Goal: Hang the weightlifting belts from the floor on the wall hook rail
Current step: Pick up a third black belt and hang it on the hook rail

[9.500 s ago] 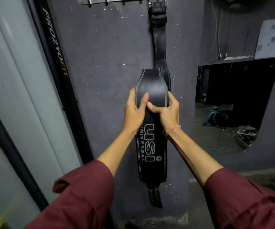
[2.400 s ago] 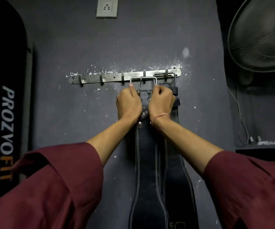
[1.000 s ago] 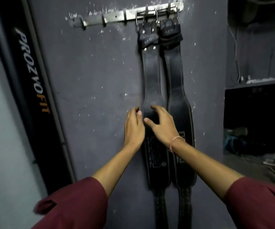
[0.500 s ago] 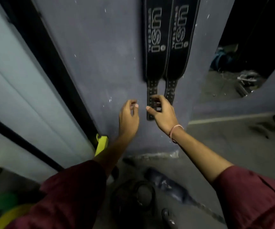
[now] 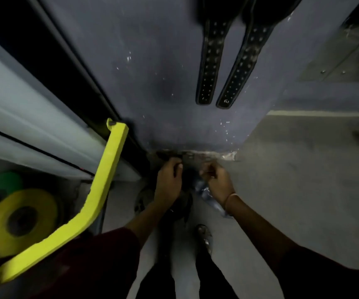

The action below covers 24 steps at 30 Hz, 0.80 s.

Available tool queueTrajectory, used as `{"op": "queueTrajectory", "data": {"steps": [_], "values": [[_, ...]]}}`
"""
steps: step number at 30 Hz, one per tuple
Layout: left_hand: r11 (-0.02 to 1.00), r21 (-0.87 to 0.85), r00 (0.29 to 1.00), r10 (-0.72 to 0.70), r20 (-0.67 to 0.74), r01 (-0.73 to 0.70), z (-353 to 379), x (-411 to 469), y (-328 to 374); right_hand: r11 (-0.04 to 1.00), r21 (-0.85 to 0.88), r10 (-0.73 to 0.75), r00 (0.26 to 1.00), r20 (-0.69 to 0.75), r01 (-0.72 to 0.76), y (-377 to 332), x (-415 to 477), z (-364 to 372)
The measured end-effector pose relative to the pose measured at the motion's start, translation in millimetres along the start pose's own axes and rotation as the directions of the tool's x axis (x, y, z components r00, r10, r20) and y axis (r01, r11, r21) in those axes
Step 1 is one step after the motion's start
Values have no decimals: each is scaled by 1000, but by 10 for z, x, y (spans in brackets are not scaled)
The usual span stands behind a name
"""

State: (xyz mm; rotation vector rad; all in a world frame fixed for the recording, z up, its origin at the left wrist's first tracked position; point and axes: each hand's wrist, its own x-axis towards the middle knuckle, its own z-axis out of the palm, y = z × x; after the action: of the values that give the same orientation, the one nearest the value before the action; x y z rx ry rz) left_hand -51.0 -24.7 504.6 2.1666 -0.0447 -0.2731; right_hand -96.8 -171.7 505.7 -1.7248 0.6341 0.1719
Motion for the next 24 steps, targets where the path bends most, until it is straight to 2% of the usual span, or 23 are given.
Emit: {"op": "queueTrajectory", "data": {"steps": [5, 10, 14, 16, 21, 24], "values": [[985, 1, 985, -172, 24, 172, 472, 297, -564, 978, 21, 206, 976, 66, -208, 778, 659, 150], [947, 48, 947, -319, 42, 317, 1232, 863, -1508, 980, 22, 197, 980, 3, -197, 1502, 1563, 440], [930, 13, 926, -367, 93, 367, 1998, 1328, -2634, 969, -152, 196, 981, 9, -192, 2559, 2413, 727], [924, 25, 919, -382, 96, 381, 2395, 1490, -3171, 953, -267, 163, 986, 44, -145, 3139, 2819, 891], [921, 66, 903, -389, 184, 383, 3363, 1831, -4283, 862, -503, 174, 968, 181, -61, 4346, 3738, 1213], [931, 166, 925, -351, 145, 327, 3703, 2031, -4729, 800, -599, 176, 968, 178, -35, 4880, 4259, 1338]]}}
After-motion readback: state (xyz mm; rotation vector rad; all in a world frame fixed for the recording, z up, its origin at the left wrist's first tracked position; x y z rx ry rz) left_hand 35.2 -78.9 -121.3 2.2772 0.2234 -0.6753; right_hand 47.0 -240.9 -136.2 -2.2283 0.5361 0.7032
